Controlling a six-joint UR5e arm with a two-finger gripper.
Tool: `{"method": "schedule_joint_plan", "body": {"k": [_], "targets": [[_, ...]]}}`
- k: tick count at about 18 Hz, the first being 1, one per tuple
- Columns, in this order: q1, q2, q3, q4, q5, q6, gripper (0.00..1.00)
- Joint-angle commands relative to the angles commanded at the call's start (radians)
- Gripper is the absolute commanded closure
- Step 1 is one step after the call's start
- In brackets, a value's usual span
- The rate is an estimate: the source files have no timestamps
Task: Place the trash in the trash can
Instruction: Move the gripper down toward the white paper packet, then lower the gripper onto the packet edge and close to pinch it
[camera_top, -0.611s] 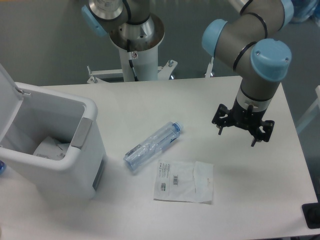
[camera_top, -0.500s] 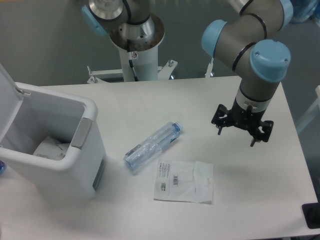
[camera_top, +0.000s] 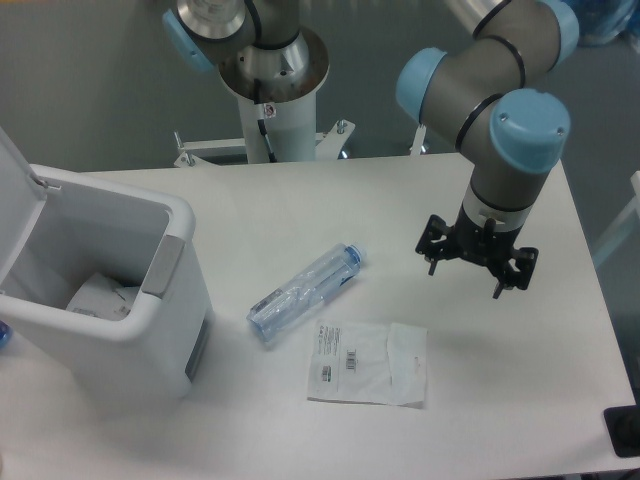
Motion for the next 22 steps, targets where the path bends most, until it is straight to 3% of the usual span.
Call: {"method": "schedule_joint_plan", "body": {"k": [3,9,12,15,22], "targets": [[-0.024,-0.034,0.020,0.008,0.002,-0.126,0.00],[-0.143,-0.120,0.028,0.006,0.170,-0.192,0.00],[-0.163,-0.159,0.069,0.008,0.175,-0.255,0.00],[-0.178,-0.227,0.150,0.006,0.170,-0.258,0.00],[-0.190,-0.311,0.210,0.003,0.143,-0.171,0.00]]}}
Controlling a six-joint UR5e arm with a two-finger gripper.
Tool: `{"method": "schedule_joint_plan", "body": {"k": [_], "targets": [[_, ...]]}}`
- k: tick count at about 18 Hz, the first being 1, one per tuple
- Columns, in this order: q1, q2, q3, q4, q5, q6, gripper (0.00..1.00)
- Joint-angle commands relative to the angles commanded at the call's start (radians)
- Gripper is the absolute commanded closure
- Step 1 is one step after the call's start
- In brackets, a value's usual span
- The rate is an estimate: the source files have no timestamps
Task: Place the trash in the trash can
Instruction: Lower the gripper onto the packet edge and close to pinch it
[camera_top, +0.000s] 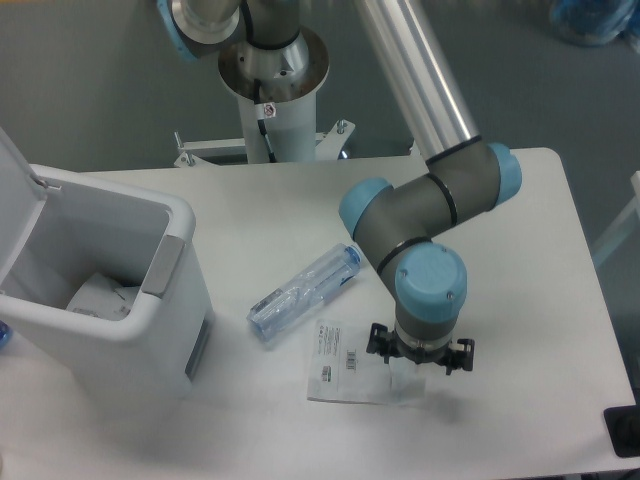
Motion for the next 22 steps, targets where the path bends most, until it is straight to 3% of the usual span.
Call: {"method": "schedule_joint_plan", "body": {"k": [12,13,16,22], "targets": [[0.000,-0.063,0.042,0.002,-0.016,0.017,0.00],[0.000,-0.063,0.042,0.000,-0.017,0.019,0.04],[-0.002,-0.061,0.032,-0.002,-0.020,0.020,0.39],[-0.003,-0.063,0.031,-0.002,-0.020,0.020,0.75]]}}
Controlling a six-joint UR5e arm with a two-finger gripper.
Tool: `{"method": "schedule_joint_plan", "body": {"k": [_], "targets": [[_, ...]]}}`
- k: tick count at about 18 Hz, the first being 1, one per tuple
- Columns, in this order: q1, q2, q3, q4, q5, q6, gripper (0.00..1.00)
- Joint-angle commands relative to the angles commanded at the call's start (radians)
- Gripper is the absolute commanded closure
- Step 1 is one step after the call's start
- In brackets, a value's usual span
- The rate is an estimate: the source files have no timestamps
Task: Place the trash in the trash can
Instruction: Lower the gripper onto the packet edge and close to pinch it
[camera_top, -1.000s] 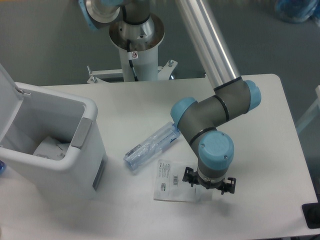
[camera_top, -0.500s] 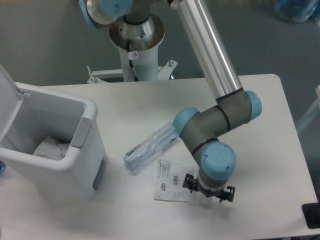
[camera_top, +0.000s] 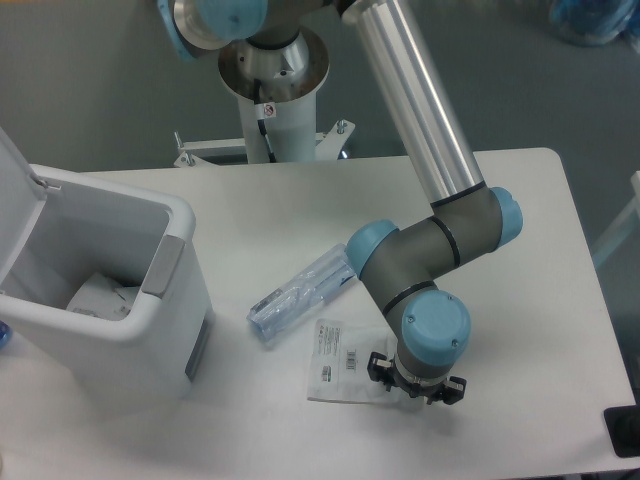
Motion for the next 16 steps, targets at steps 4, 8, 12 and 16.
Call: {"method": "schedule_joint_plan", "body": {"k": [4,8,12,16], "targets": [[0.000,0.008,-0.002,-0.006,-0.003,0.000,1.00],[0.000,0.035,-0.005,-0.006,-0.023,-0.002,1.00],[0.002,0.077,-0.005,-0.008,-0.025,-0.015,1.00],[0.034,0.149,-0.003,-0.031,-0.026,-0.009,1.00]]}}
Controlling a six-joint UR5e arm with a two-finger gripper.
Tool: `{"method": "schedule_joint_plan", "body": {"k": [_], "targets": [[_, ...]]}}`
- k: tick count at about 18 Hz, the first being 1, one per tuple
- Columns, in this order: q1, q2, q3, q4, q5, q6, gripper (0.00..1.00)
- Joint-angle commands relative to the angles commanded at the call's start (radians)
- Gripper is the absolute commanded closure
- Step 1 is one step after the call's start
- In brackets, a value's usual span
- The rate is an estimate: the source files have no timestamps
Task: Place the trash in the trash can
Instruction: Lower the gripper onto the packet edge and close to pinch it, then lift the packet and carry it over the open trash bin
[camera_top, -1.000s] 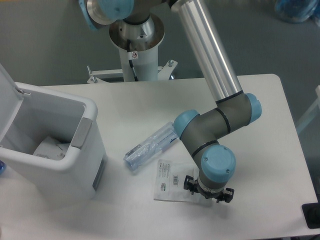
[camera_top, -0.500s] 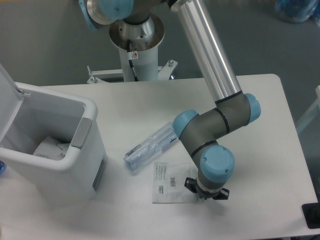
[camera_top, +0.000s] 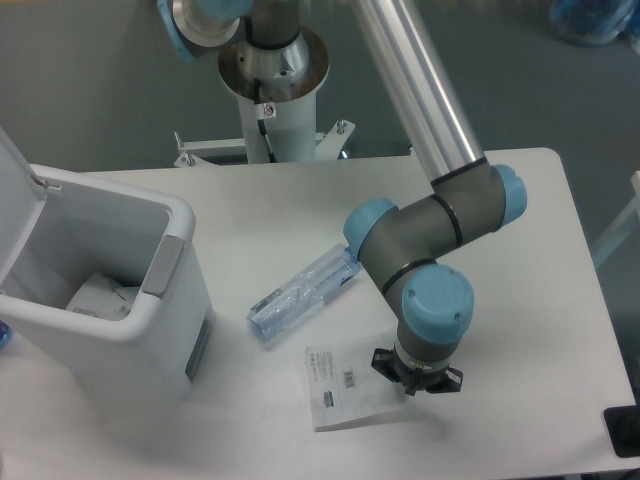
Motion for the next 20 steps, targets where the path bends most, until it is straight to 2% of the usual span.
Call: {"method": "schedule_joint_plan", "body": {"k": [2,6,12,17,20], "targets": [[0.015,0.023,0.011,-0.028,-0.032,0.005,1.00],[0.034,0.049,0.046,-0.041,-0.074,0.006,1.00],[0.045,0.091,0.127,-0.192,-0.120,0.009,1.00],[0.042,0.195,0.135,-0.259,-0.251,0.006,1.00],[0.029,0.262,0.135,-0.266,-0.319,-0.008,1.00]]}}
